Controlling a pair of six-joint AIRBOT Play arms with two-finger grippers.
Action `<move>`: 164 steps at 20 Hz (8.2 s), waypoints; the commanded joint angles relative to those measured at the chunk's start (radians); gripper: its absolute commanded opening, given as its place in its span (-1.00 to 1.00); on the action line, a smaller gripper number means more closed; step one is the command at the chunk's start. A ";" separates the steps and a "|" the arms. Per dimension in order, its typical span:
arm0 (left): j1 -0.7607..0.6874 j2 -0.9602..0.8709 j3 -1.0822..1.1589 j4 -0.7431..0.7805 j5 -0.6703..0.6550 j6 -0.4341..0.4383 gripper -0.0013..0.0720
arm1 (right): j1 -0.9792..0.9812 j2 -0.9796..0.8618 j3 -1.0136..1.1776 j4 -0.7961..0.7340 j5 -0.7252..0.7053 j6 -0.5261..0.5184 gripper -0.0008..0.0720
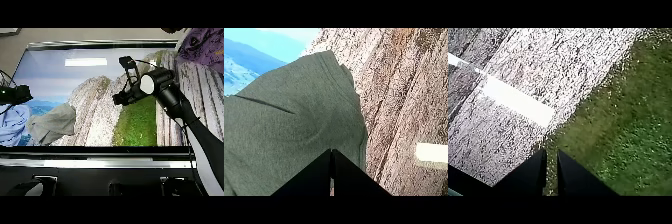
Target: Fold the clothes and pants, and hang the long-sleeved shirts on hangers.
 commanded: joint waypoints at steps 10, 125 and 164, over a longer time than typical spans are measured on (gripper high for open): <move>-0.001 0.001 0.000 0.000 0.000 0.000 -0.90 | 0.001 0.000 0.000 0.000 0.000 0.000 -0.66; 0.068 0.148 0.308 -0.093 0.297 0.034 -0.92 | -0.508 0.514 0.163 0.264 -0.029 -0.249 -0.88; 0.290 -0.025 -0.696 -0.582 0.129 0.116 0.50 | -0.507 -0.217 0.027 0.202 0.056 0.048 -0.87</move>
